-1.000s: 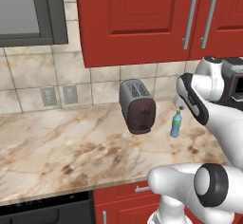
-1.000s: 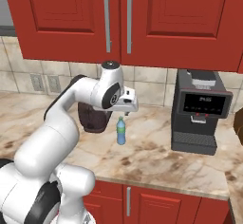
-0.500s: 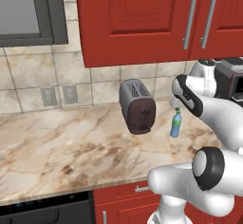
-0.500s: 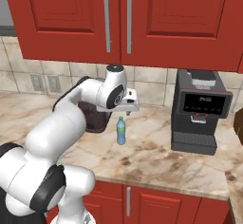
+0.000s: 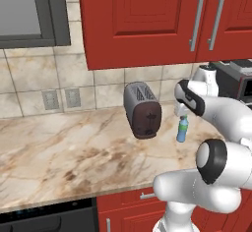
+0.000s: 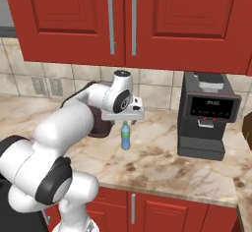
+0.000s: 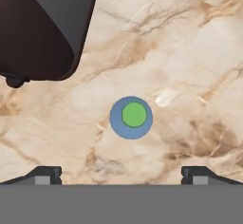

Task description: Place the drinks on the dining counter in a tight cluster.

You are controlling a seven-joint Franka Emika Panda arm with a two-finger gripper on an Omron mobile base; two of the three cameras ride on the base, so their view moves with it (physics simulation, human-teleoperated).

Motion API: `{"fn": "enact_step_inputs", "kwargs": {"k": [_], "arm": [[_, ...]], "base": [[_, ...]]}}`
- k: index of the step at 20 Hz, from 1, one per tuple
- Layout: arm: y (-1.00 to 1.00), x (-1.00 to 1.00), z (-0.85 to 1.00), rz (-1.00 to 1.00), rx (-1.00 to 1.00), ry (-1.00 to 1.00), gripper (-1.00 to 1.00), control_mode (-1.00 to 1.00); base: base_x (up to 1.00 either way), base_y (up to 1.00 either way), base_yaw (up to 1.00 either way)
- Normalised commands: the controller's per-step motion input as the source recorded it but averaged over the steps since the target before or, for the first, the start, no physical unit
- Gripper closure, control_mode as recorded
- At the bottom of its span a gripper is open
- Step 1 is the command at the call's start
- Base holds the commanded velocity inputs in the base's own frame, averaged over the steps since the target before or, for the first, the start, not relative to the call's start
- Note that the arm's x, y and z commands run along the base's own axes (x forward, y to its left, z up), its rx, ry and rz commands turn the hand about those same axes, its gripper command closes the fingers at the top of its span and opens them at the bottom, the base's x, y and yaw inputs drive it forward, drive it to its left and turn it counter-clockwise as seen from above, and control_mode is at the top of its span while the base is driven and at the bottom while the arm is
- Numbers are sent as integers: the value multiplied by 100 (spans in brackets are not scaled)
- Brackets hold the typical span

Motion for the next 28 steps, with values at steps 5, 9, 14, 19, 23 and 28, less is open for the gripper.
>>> {"fn": "enact_step_inputs", "kwargs": {"k": [5, 9, 14, 19, 23, 28], "arm": [[0, 10, -1, 1, 0, 0, -100, -100], [0, 18, 0, 0, 0, 0, -100, -100], [0, 18, -3, 0, 0, 0, -100, -100], [0, 9, -12, 0, 0, 0, -100, -100], [0, 5, -12, 1, 0, 0, -100, -100], [0, 7, -3, 1, 0, 0, -100, -100]], "base": [[0, 0, 0], [0, 0, 0], [0, 0, 0], [0, 0, 0], [0, 0, 0], [0, 0, 0]]}}
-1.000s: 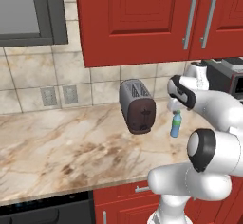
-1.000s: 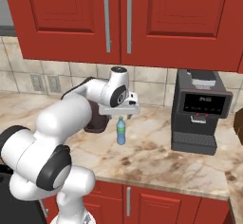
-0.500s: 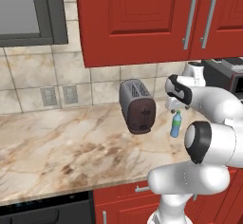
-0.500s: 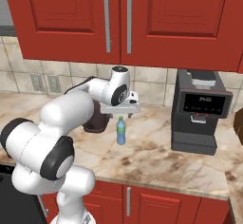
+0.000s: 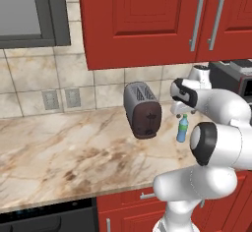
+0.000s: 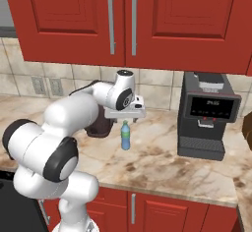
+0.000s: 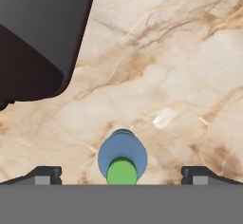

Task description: Place the drinks on the dining counter in a tight cluster.

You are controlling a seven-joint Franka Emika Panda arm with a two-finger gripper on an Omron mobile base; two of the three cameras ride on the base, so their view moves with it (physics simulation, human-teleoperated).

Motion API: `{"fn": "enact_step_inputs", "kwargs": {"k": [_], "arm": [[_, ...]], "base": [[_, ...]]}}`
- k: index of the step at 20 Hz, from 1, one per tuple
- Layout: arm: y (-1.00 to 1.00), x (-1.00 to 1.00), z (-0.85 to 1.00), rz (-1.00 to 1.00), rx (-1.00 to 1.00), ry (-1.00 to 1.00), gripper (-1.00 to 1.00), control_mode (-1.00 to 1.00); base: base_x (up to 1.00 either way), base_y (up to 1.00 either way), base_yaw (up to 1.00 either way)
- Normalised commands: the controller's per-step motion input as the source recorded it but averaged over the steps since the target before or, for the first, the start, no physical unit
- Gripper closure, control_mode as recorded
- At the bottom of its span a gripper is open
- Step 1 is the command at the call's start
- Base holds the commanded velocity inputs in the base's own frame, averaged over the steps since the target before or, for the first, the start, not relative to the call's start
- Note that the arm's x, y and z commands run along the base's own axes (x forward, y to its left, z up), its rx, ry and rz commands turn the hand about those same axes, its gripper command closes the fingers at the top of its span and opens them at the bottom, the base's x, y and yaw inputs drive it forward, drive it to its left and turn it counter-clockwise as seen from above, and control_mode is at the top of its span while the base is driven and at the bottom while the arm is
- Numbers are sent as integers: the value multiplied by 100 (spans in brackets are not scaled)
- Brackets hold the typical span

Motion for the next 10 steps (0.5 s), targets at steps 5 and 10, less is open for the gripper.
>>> {"fn": "enact_step_inputs", "kwargs": {"k": [5, 10], "arm": [[0, 11, -2, 0, 0, 0, -100, -100], [0, 1, -12, 0, 0, 0, -100, -100]], "base": [[0, 0, 0], [0, 0, 0]]}}
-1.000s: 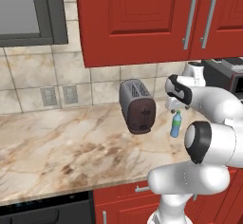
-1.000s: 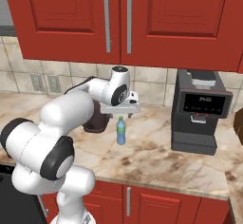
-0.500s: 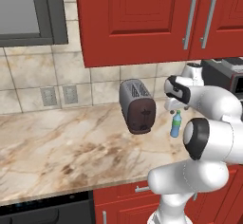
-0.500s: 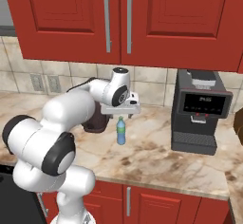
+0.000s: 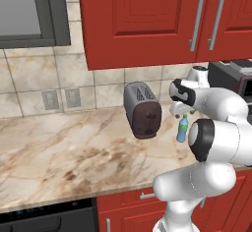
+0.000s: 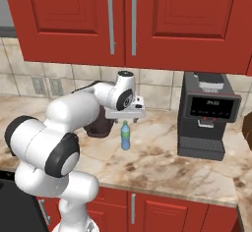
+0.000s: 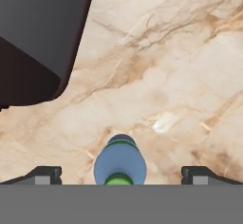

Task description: Place the drinks on the dining counter in a tight cluster.

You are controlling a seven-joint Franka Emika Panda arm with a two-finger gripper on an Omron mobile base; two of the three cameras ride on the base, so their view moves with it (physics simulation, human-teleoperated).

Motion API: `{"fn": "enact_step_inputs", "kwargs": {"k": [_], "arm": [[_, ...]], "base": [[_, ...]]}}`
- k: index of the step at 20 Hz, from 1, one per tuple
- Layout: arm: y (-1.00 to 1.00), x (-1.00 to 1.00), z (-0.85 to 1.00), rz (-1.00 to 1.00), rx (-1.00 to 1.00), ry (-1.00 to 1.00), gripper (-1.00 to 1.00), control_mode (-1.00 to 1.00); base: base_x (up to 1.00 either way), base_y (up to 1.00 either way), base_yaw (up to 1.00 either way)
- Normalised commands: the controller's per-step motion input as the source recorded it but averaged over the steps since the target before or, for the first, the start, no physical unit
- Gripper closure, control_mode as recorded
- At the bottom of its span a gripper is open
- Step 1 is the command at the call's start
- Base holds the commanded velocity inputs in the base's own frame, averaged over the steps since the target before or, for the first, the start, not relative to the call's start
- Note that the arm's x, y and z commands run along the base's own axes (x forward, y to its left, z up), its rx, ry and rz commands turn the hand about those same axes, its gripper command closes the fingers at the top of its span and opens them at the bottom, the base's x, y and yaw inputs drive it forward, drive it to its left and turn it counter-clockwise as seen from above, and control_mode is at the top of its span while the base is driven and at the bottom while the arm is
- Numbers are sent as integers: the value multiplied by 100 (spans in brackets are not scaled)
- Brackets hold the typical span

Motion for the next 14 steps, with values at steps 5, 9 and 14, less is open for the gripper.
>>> {"fn": "enact_step_inputs", "kwargs": {"k": [5, 9, 14], "arm": [[0, 0, -19, 0, 0, 0, -100, -100], [0, 0, -11, 0, 0, 0, -100, -100], [0, 0, -8, 0, 0, 0, -100, -100]], "base": [[0, 0, 0], [0, 0, 0], [0, 0, 0]]}}
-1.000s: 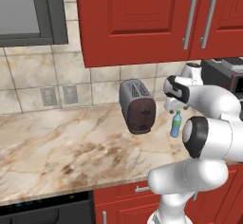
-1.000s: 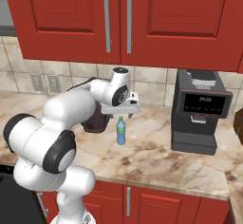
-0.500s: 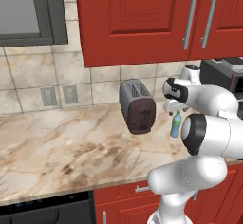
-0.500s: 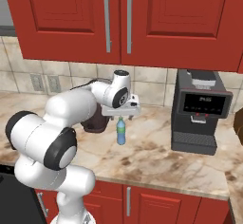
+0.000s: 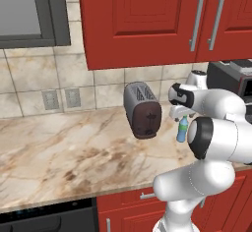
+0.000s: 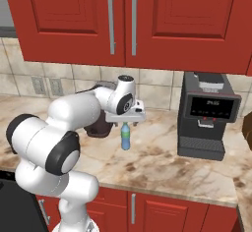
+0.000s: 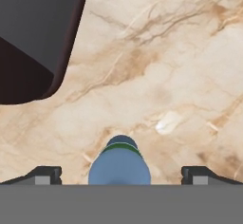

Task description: Place the drinks on the dining counter in a tight cluster.

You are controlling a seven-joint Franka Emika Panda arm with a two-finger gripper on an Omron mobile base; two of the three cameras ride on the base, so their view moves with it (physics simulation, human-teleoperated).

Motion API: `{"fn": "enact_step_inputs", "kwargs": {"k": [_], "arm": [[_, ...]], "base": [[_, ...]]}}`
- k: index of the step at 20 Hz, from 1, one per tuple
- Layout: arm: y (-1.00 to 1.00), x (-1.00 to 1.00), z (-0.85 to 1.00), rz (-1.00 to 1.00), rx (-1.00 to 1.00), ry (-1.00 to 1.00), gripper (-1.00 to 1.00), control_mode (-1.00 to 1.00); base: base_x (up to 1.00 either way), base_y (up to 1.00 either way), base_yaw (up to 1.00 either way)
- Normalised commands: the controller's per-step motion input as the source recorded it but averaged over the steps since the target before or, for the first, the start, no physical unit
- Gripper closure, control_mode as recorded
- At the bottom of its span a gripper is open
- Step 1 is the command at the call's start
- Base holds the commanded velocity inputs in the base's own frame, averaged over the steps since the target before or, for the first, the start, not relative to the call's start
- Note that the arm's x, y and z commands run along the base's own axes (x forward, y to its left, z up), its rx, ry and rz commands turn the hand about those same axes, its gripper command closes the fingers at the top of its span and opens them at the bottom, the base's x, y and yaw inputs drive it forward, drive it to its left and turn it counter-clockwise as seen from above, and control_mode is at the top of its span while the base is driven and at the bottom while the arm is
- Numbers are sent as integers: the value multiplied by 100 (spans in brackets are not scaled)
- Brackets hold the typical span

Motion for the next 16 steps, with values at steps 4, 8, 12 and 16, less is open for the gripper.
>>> {"fn": "enact_step_inputs", "kwargs": {"k": [4, 8, 12, 16], "arm": [[0, 0, -4, 0, 0, 0, -100, -100], [0, 0, 0, 0, 0, 0, -100, -100], [-7, -1, 0, 0, 0, 0, -100, -100], [-4, -3, 0, 0, 0, 0, -100, -100]], "base": [[0, 0, 0], [0, 0, 0], [0, 0, 0], [0, 0, 0]]}}
